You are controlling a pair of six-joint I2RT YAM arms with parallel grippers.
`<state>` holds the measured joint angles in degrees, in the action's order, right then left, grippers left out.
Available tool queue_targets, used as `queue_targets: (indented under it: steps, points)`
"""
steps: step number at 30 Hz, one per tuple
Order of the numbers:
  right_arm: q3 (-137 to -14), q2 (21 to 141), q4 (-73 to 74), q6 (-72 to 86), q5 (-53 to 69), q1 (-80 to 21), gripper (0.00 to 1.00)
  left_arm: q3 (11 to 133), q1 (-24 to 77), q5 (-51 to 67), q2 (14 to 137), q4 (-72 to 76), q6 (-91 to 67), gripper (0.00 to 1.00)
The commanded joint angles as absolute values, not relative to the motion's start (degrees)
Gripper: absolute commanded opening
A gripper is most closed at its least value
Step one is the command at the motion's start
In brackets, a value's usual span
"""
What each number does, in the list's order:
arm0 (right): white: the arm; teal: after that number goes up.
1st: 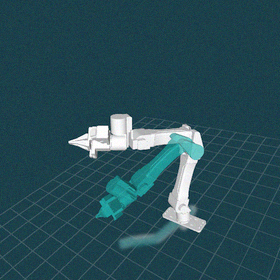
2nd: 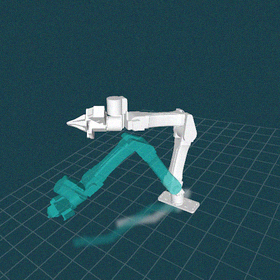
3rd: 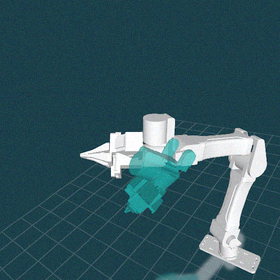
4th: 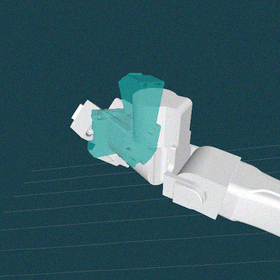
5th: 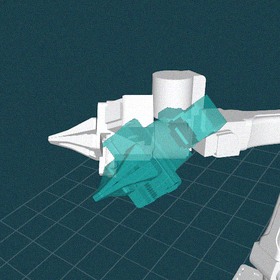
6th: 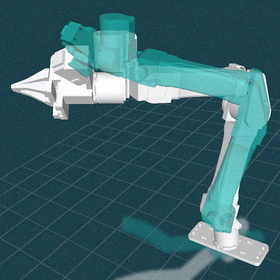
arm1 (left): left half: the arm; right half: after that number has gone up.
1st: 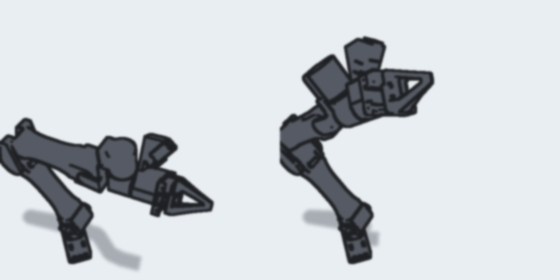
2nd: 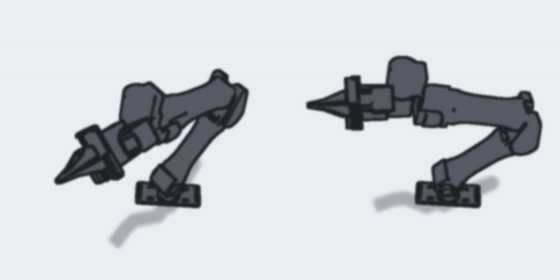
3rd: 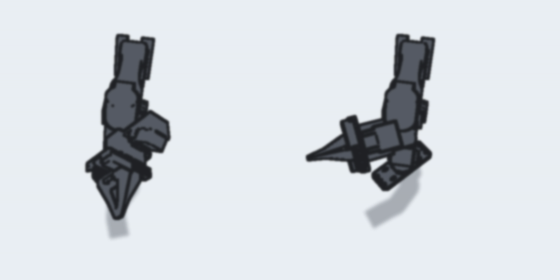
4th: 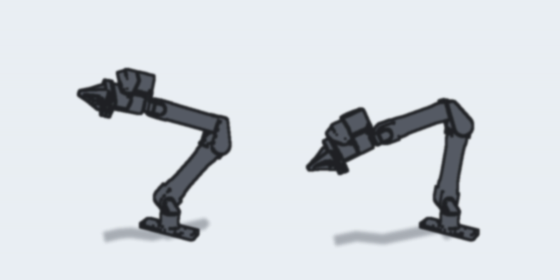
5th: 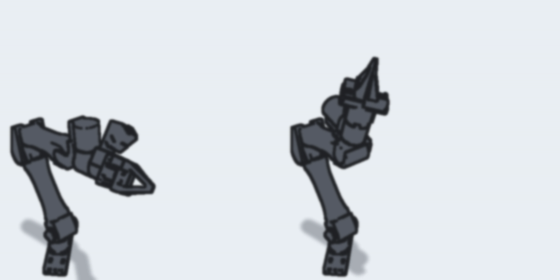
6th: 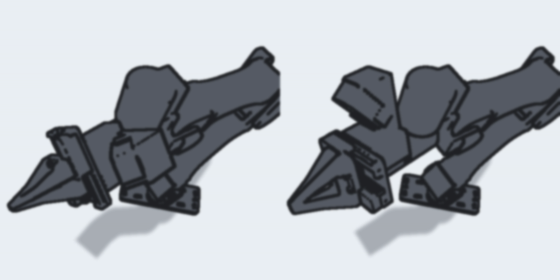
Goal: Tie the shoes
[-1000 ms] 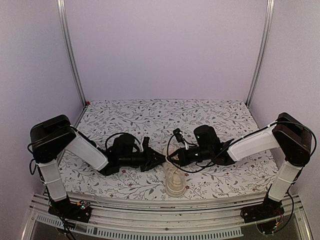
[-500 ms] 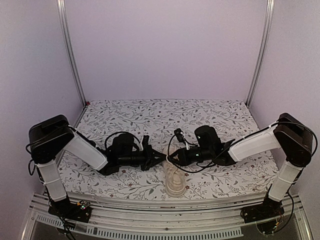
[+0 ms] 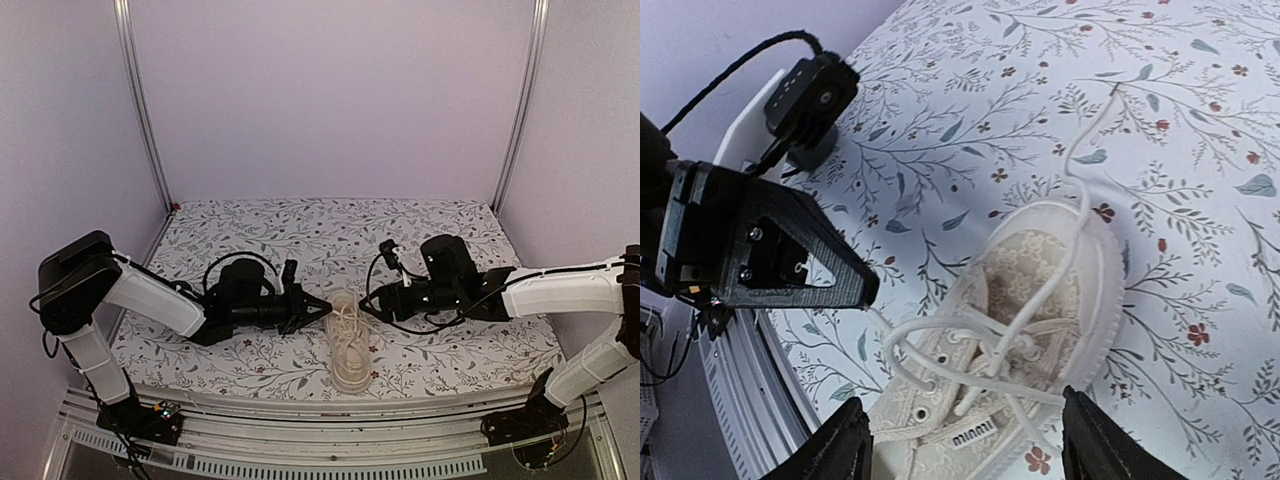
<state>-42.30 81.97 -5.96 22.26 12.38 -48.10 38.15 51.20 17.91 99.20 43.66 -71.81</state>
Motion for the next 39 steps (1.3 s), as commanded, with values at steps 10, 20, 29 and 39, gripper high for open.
queue_targets:
  steps: [10, 20, 29, 39]
  points:
    - [-70.6, 104.8, 11.7, 17.0, 3.7, -42.8, 0.68, 35.0, 46.3, 10.2, 92.4, 30.9, -63.7, 0.0]
    - [-97.7, 127.3, 18.5, 13.9, -1.0, -44.3, 0.63, 32.2, 42.4, 9.7, 88.3, 26.0, -59.6, 0.0]
    - [-110.9, 140.4, 21.8, 11.7, -3.4, -44.6, 0.51, 31.5, 42.1, 11.4, 87.6, 27.3, -58.5, 0.0]
    - [-118.9, 147.6, 23.6, 8.5, -8.4, -44.6, 0.41, 31.7, 42.1, 12.8, 87.6, 28.3, -58.3, 0.0]
